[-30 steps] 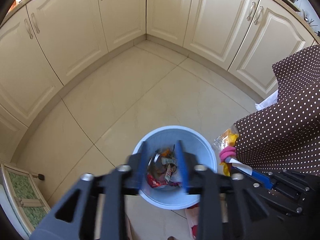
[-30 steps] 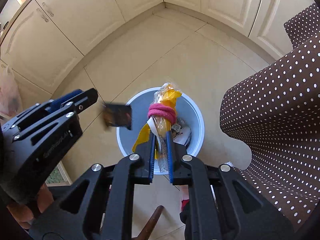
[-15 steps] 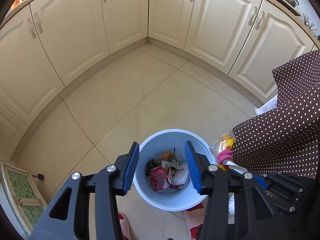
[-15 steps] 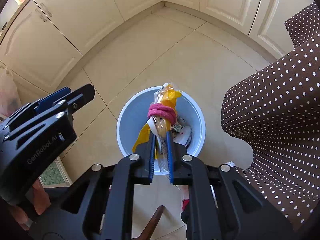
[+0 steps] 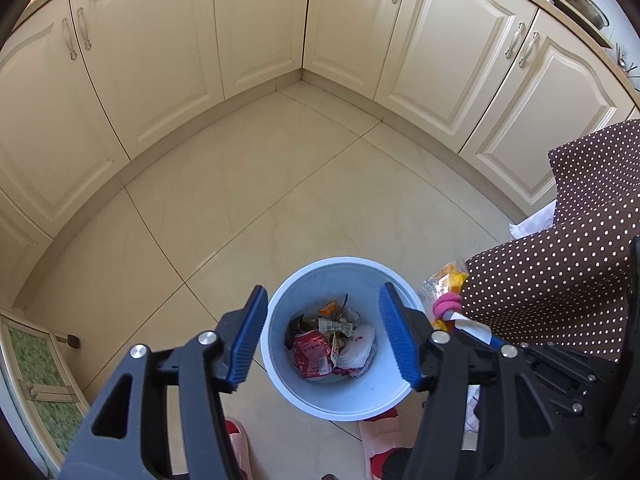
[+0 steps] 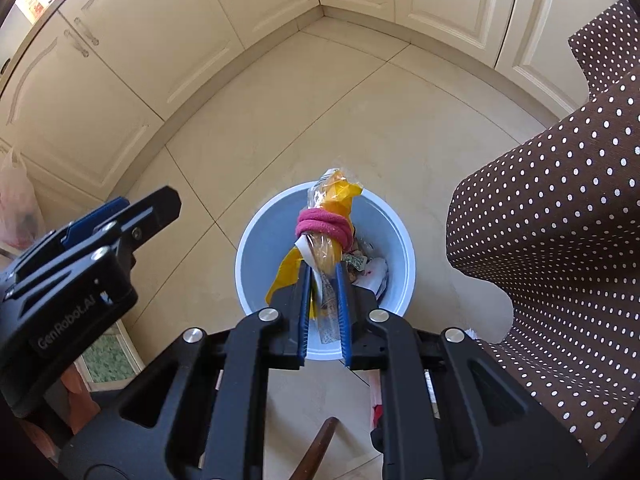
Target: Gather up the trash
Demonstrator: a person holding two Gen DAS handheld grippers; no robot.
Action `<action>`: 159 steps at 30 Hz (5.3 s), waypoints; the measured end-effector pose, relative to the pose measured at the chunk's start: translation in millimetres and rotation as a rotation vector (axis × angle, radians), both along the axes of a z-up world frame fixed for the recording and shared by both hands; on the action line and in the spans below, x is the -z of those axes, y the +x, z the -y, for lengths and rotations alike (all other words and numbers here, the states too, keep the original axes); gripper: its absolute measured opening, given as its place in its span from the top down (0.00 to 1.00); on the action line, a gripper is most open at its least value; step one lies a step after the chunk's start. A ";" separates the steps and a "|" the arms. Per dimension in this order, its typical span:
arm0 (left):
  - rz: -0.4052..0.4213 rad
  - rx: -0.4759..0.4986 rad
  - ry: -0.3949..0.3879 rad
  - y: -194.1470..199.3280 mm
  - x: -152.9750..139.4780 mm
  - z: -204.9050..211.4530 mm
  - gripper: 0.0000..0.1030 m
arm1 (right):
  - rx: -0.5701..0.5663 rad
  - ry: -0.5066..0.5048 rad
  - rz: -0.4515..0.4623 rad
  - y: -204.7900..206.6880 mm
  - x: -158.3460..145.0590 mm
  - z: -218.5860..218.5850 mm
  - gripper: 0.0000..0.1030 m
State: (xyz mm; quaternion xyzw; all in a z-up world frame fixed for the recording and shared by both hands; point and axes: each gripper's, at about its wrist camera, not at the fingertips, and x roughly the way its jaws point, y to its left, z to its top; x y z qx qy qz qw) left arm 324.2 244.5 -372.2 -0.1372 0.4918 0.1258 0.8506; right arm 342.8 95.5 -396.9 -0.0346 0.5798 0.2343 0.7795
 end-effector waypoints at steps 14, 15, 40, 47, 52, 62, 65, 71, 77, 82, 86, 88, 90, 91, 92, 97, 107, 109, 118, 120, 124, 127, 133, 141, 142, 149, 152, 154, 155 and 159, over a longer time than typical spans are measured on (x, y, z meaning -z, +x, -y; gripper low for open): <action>0.053 0.020 0.025 -19.9 -33.8 20.5 0.44 | 0.031 -0.005 0.123 -19.9 -47.9 28.0 0.84; 0.063 0.031 0.024 -25.7 -41.7 25.0 0.44 | 0.031 -0.005 0.143 -24.8 -56.5 31.8 0.84; 0.583 0.225 0.229 -243.7 -312.0 178.1 0.13 | 0.212 0.101 0.839 -266.0 -343.2 212.7 0.30; 0.706 0.268 0.230 -296.8 -360.0 213.0 0.10 | 0.266 0.102 0.979 -318.6 -389.7 250.1 0.22; 0.772 0.274 0.265 -322.9 -382.9 236.8 0.09 | 0.318 0.110 1.063 -349.2 -408.8 277.6 0.17; 0.841 0.311 0.280 -348.2 -399.9 266.2 0.09 | 0.374 0.131 1.119 -373.0 -415.8 300.6 0.14; 0.841 0.316 0.285 -349.3 -399.8 271.5 0.09 | 0.383 0.127 1.129 -375.5 -414.7 302.0 0.13; 0.836 0.314 0.291 -346.2 -395.3 272.6 0.08 | 0.384 0.127 1.134 -377.3 -411.3 303.7 0.13; 0.829 0.312 0.285 -343.8 -391.9 267.6 0.08 | 0.383 0.118 1.125 -374.4 -408.7 301.8 0.12; 0.820 0.315 0.277 -340.7 -390.1 265.7 0.08 | 0.377 0.117 1.116 -372.2 -406.4 300.1 0.12; 0.817 0.314 0.275 -338.7 -389.7 262.3 0.08 | 0.376 0.113 1.108 -369.2 -405.7 296.6 0.12; 0.819 0.314 0.276 -338.4 -389.2 261.6 0.08 | 0.374 0.115 1.102 -367.7 -405.6 294.5 0.12; 0.818 0.313 0.275 -338.1 -389.1 262.2 0.08 | 0.374 0.115 1.101 -367.5 -404.5 293.8 0.12; 0.818 0.314 0.275 -338.3 -389.2 262.3 0.08 | 0.373 0.114 1.100 -366.8 -404.4 293.4 0.12; 0.818 0.314 0.274 -337.9 -389.0 261.8 0.08 | 0.373 0.115 1.100 -367.0 -404.5 293.2 0.12; 0.818 0.314 0.274 -338.6 -387.1 262.7 0.08 | 0.375 0.114 1.101 -366.3 -403.8 291.5 0.11; 0.815 0.312 0.272 -339.3 -384.9 262.0 0.09 | 0.377 0.116 1.095 -366.5 -399.6 292.2 0.11; 0.813 0.313 0.272 -339.1 -383.9 261.5 0.09 | 0.376 0.114 1.093 -366.1 -398.8 291.5 0.11; 0.810 0.314 0.272 -337.8 -382.4 260.3 0.08 | 0.378 0.112 1.088 -366.6 -396.8 288.8 0.11; 0.809 0.314 0.273 -337.8 -382.2 260.1 0.08 | 0.378 0.112 1.089 -366.7 -396.4 288.4 0.11; 0.808 0.314 0.272 -338.0 -381.2 261.0 0.08 | 0.379 0.113 1.087 -366.9 -396.0 288.1 0.11; 0.807 0.314 0.272 -338.0 -381.1 261.1 0.08 | 0.377 0.118 1.086 -367.5 -394.7 288.4 0.11; 0.805 0.316 0.273 -337.8 -380.5 261.2 0.08 | 0.375 0.116 1.081 -366.5 -393.8 288.5 0.11; 0.802 0.318 0.274 -336.2 -379.8 260.2 0.08 | 0.374 0.115 1.077 -364.9 -394.4 289.0 0.11; 0.802 0.318 0.274 -336.2 -379.7 260.2 0.08 | 0.374 0.115 1.077 -364.9 -394.3 289.0 0.11; 0.801 0.317 0.274 -336.2 -379.9 260.0 0.08 | 0.373 0.114 1.078 -364.9 -394.7 289.1 0.11; 0.802 0.318 0.273 -336.1 -380.4 260.0 0.08 | 0.372 0.115 1.078 -364.8 -394.5 289.1 0.11; 0.801 0.318 0.272 -335.9 -380.2 259.4 0.08 | 0.371 0.114 1.077 -364.8 -394.5 289.1 0.11; 0.802 0.317 0.273 -336.0 -380.5 259.6 0.08 | 0.372 0.115 1.077 -364.9 -394.6 288.6 0.11; 0.800 0.318 0.274 -335.6 -379.4 259.4 0.08 | 0.370 0.114 1.077 -364.9 -394.9 288.7 0.11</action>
